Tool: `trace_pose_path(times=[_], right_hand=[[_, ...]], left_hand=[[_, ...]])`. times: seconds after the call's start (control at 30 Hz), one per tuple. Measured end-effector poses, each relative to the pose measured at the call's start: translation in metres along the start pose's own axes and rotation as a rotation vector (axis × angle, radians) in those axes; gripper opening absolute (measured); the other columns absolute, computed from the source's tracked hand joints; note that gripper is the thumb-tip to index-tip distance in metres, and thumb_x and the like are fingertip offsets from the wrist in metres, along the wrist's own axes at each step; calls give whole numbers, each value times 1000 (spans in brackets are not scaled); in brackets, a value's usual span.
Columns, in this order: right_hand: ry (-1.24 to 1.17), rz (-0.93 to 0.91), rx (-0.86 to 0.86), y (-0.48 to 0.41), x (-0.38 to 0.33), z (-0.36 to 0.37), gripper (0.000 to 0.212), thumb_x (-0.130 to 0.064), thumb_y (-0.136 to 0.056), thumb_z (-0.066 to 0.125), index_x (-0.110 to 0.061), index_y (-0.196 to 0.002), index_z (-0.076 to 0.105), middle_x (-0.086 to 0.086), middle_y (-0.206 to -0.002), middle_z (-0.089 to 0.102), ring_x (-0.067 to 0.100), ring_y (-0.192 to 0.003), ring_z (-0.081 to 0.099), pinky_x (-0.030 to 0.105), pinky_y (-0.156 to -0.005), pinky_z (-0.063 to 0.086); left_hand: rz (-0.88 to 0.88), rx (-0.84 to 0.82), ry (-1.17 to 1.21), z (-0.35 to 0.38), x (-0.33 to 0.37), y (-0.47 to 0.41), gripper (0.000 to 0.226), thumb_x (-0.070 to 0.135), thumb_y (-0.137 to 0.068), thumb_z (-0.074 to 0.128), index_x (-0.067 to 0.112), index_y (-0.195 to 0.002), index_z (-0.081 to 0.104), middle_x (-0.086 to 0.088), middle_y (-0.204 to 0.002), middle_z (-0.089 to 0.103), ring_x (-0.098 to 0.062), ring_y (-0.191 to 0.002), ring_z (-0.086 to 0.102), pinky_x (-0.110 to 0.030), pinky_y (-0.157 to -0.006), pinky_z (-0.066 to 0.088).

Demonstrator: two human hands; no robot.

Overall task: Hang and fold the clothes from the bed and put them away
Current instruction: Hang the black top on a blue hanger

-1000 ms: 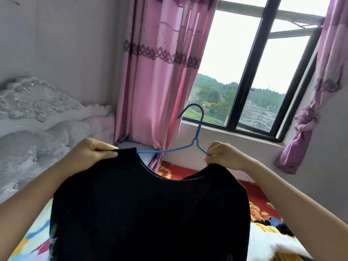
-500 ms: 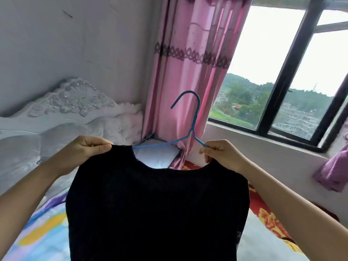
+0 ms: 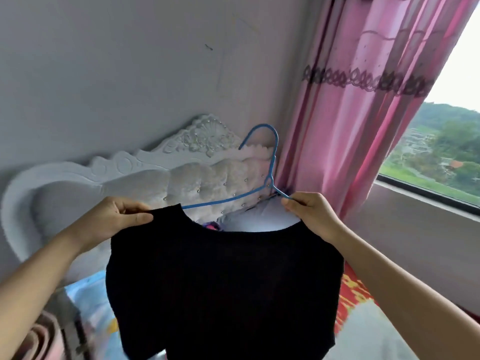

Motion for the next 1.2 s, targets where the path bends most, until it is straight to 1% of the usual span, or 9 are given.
trace_pose_path(times=[0.1, 0.27, 0.37, 0.57, 0.67, 0.8, 0.97, 1.1, 1.2], right_hand=[[-65, -64, -101, -1, -16, 29, 29, -16, -89, 61, -1, -65, 62, -9, -51, 33, 3, -45, 30, 16, -47, 24], [-190, -167, -296, -1, -64, 93, 35, -19, -88, 64, -25, -53, 60, -11, -45, 35, 4, -45, 29, 18, -48, 24], [-234, -252, -486, 6, -106, 118, 34, -21, -87, 64, -24, -53, 63, 3, -52, 39, 14, -52, 33, 24, -52, 28], [-341, -393, -796, 31, -193, 164, 39, -14, -88, 62, -20, -49, 61, -6, -38, 41, 6, -40, 37, 12, -47, 32], [-514, -340, -918, 57, -230, 190, 47, -7, -86, 60, -16, -41, 57, -2, -37, 33, 12, -42, 35, 16, -52, 40], [-688, -198, -1004, 100, -273, 226, 47, -8, -86, 59, -14, -39, 54, 1, -39, 26, 14, -40, 31, 18, -45, 37], [-858, 24, -1138, 169, -351, 278, 24, -19, -70, 65, -7, -54, 52, 0, -42, 23, 14, -40, 29, 24, -43, 28], [-1027, 291, -1244, 237, -420, 327, 29, -13, -87, 47, -10, -59, 46, -3, -42, 24, 12, -38, 30, 25, -47, 23], [-1171, 286, -1165, 284, -474, 358, 29, -4, -90, 45, -8, -62, 44, -4, -40, 25, 8, -36, 28, 16, -37, 26]], left_hand=[[-36, 150, -12, -16, -2, 52, 34, -4, -78, 63, 25, -70, 78, -2, -72, 73, -6, -64, 66, -8, -61, 49], [-71, 427, -56, -54, 15, 153, 32, -4, -78, 61, 22, -70, 78, 1, -69, 70, -5, -64, 64, -8, -61, 48], [-80, 602, -122, -78, 33, 207, 34, -5, -78, 62, 23, -68, 78, 7, -69, 70, -1, -64, 63, -6, -63, 47], [-126, 863, -269, -120, 65, 319, 24, 12, -72, 69, 34, -74, 77, 13, -77, 71, -2, -82, 62, -17, -84, 45], [-127, 946, -339, -139, 77, 363, 19, 20, -69, 69, 35, -76, 77, 7, -82, 71, -3, -80, 64, -12, -77, 47], [-137, 1109, -504, -176, 69, 402, 30, 6, -85, 65, 35, -92, 70, 8, -93, 65, -2, -89, 59, -5, -80, 40], [-235, 1370, -535, -224, 60, 491, 33, 13, -91, 59, 22, -122, 61, 5, -108, 58, -10, -104, 49, -22, -89, 33], [-308, 1411, -542, -248, 59, 569, 36, 7, -92, 57, 18, -126, 59, -2, -110, 57, -18, -105, 51, -21, -85, 33], [-312, 1471, -565, -265, 71, 624, 35, 3, -91, 56, 13, -125, 59, -9, -109, 58, -18, -98, 50, -19, -84, 32]])
Point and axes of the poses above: each hand's wrist, its own y-axis away from the middle knuckle, its own z-axis out of the palm, x = y × z, the point moved 1 cm from there along -y, towards the middle knuckle
